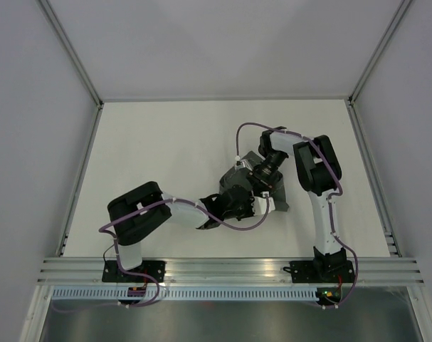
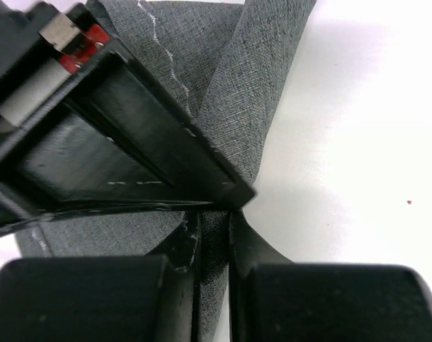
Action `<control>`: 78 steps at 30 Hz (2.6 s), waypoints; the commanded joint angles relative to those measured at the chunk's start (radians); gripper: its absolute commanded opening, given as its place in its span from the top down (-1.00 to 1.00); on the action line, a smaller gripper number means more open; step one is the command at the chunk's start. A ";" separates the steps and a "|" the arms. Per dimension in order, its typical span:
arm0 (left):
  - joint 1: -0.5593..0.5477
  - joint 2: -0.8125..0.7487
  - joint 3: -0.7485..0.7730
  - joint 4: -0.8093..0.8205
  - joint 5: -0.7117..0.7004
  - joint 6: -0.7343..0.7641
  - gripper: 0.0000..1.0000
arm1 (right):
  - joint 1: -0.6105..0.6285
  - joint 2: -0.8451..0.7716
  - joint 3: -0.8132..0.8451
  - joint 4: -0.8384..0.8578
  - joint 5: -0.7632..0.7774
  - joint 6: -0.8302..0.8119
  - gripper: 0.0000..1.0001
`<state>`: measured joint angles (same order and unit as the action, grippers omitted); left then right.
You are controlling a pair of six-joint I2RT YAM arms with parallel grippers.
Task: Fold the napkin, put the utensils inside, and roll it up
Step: Roll the napkin with the utensil
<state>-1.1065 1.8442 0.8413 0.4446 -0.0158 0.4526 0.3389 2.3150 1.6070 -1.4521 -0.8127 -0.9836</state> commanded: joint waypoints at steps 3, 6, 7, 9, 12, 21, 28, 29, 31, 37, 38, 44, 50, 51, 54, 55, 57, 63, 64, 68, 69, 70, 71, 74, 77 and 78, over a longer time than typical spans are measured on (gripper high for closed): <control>0.027 0.055 0.002 -0.155 0.232 -0.123 0.95 | -0.047 -0.135 0.018 0.147 -0.005 0.009 -0.03; 0.040 0.059 0.019 -0.184 0.270 -0.138 0.95 | -0.072 -0.196 0.010 0.177 0.000 0.057 -0.06; 0.046 0.061 0.024 -0.191 0.278 -0.143 0.95 | -0.080 -0.224 0.004 0.208 0.003 0.071 -0.05; 0.056 0.069 0.042 -0.222 0.309 -0.158 0.95 | -0.103 -0.249 -0.013 0.231 0.012 0.097 -0.07; 0.083 0.073 0.057 -0.260 0.367 -0.187 0.95 | -0.139 -0.299 -0.050 0.282 0.012 0.117 -0.07; 0.235 0.128 0.122 -0.362 0.644 -0.307 0.95 | -0.215 -0.610 -0.335 0.568 0.044 0.157 -0.08; 0.303 0.231 0.258 -0.529 0.816 -0.350 0.95 | -0.169 -0.883 -0.609 0.803 0.131 0.135 -0.17; 0.309 0.259 0.274 -0.567 0.826 -0.354 0.95 | -0.147 -0.905 -0.636 0.826 0.154 0.137 -0.18; 0.324 0.279 0.318 -0.601 0.864 -0.368 0.95 | -0.071 -0.962 -0.721 0.905 0.239 0.152 -0.20; 0.356 0.343 0.390 -0.665 0.931 -0.405 0.95 | 0.159 -1.033 -0.895 1.111 0.450 0.206 -0.22; 0.359 0.349 0.398 -0.672 0.939 -0.408 0.95 | 0.176 -1.033 -0.906 1.128 0.472 0.210 -0.23; 0.369 0.397 0.456 -0.710 0.950 -0.437 0.95 | 0.270 -0.991 -0.937 1.196 0.567 0.212 -0.23; 0.373 0.421 0.479 -0.712 0.956 -0.472 0.95 | 0.310 -0.948 -0.952 1.207 0.586 0.207 -0.21; 0.375 0.423 0.482 -0.712 0.955 -0.477 0.95 | 0.311 -0.936 -0.953 1.205 0.587 0.206 -0.20; 0.378 0.431 0.489 -0.712 0.961 -0.483 0.95 | 0.315 -0.918 -0.961 1.207 0.587 0.203 -0.18; 0.378 0.434 0.490 -0.713 0.959 -0.486 0.95 | 0.318 -0.914 -0.967 1.207 0.587 0.198 -0.15; 0.378 0.431 0.492 -0.712 0.959 -0.488 0.92 | 0.316 -0.908 -0.979 1.210 0.583 0.195 -0.11; 0.379 0.397 0.492 -0.702 0.955 -0.499 0.52 | 0.316 -0.885 -0.966 1.191 0.573 0.197 0.33; 0.381 0.386 0.489 -0.699 0.955 -0.502 0.45 | 0.316 -0.884 -0.963 1.185 0.569 0.195 0.40; 0.387 0.319 0.481 -0.669 0.952 -0.528 0.13 | 0.316 -0.862 -0.931 1.133 0.529 0.192 0.63; 0.387 0.293 0.479 -0.662 0.952 -0.534 0.09 | 0.315 -0.858 -0.924 1.124 0.521 0.192 0.65; 0.390 0.280 0.484 -0.656 0.947 -0.542 0.07 | 0.311 -0.853 -0.918 1.113 0.515 0.189 0.66; 0.392 0.268 0.486 -0.653 0.941 -0.548 0.06 | 0.311 -0.846 -0.909 1.101 0.503 0.189 0.67; 0.407 0.222 0.486 -0.638 0.923 -0.566 0.04 | 0.299 -0.810 -0.866 1.040 0.466 0.180 0.72; 0.436 0.173 0.476 -0.613 0.864 -0.597 0.04 | 0.273 -0.769 -0.817 0.972 0.406 0.171 0.74; 0.445 0.158 0.472 -0.606 0.846 -0.606 0.04 | 0.262 -0.758 -0.806 0.957 0.394 0.166 0.74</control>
<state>-0.6968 2.1002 1.3201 -0.1894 0.9104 -0.0856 0.6193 1.5085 0.7582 -0.3920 -0.3378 -0.7971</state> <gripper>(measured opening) 0.477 0.308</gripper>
